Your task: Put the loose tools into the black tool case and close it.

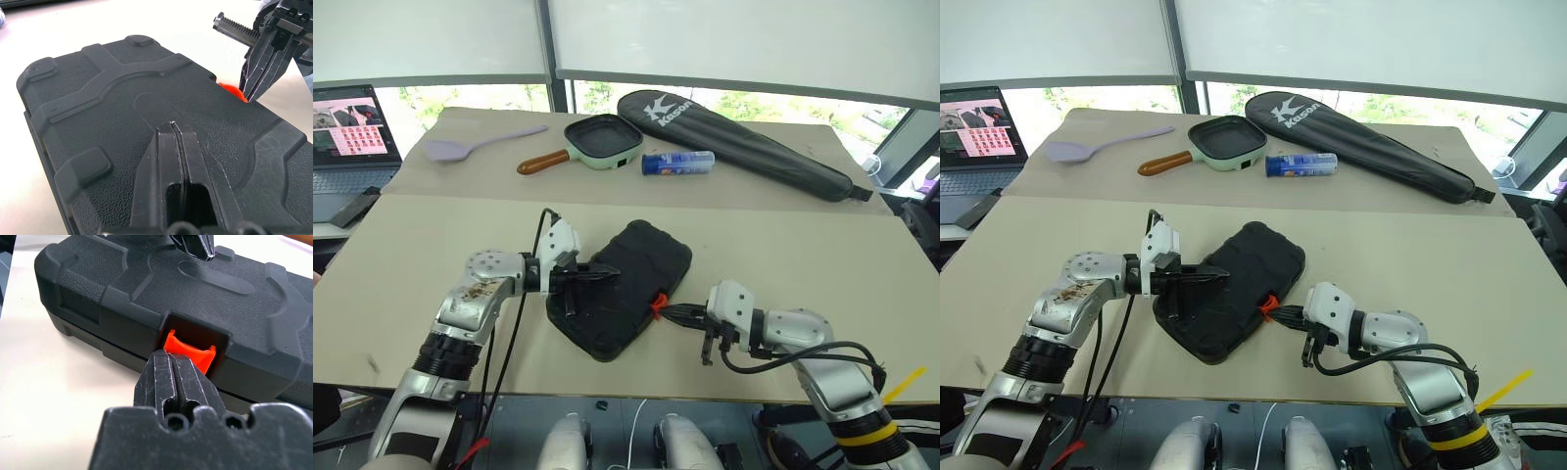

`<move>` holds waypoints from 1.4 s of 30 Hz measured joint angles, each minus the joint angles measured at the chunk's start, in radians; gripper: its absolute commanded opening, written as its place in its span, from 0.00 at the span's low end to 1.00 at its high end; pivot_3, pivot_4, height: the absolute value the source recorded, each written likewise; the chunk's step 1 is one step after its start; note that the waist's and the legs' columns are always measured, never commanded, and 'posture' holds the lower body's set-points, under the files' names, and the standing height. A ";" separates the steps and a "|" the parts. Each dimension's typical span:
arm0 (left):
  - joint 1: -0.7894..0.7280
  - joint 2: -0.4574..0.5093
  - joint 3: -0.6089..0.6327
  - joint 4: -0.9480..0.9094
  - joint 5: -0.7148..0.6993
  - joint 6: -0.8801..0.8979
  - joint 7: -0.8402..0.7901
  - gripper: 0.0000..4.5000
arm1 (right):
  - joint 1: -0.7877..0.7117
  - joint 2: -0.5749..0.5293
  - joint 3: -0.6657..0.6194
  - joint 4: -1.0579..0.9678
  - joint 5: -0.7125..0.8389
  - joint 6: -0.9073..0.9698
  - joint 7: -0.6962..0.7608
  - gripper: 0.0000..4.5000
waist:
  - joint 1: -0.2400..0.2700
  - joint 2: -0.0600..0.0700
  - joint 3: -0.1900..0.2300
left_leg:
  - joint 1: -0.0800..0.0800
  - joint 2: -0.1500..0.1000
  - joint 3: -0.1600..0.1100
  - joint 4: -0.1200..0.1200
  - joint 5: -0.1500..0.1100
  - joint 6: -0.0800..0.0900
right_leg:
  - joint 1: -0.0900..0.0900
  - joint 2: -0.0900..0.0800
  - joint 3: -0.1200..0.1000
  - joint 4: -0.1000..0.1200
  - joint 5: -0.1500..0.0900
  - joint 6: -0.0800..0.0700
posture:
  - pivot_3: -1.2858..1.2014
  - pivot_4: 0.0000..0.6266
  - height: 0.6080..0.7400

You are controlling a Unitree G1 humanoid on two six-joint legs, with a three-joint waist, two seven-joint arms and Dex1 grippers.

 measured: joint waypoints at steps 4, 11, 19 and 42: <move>0.000 0.000 0.000 -0.001 0.000 0.004 0.000 0.01 | -0.002 -0.013 0.005 0.007 -0.013 0.014 0.000 0.00 | 0.000 0.000 0.000 | 0.000 0.000 0.000 0.000 0.000 0.000 | 0.000 0.000 0.000 0.000 0.000 0.000 | 0.52 0.24 1.00; 0.000 0.000 -0.008 -0.008 0.014 0.019 0.008 0.01 | -0.020 -0.012 0.026 0.025 -0.040 0.030 0.000 0.00 | -0.001 0.000 0.000 | 0.001 0.000 0.000 0.000 0.000 0.000 | 0.001 0.000 0.000 0.000 0.000 0.000 | 0.52 0.24 1.00; -0.016 0.008 -0.030 -0.016 0.060 0.071 0.029 0.01 | -0.066 0.022 0.048 0.084 -0.058 0.037 0.002 0.00 | -0.006 0.001 0.000 | 0.014 0.001 0.000 -0.001 0.000 0.000 | 0.013 0.001 0.001 -0.001 -0.001 -0.001 | 0.52 0.24 1.00; 0.220 0.048 0.181 -0.138 -0.077 -0.018 0.006 0.57 | -0.008 -0.063 -0.089 0.091 0.056 0.001 0.110 0.42 | -0.020 0.004 -0.002 | 0.014 0.002 -0.003 -0.009 0.000 0.000 | 0.010 0.000 0.003 -0.003 -0.001 -0.002 | 0.52 0.24 1.00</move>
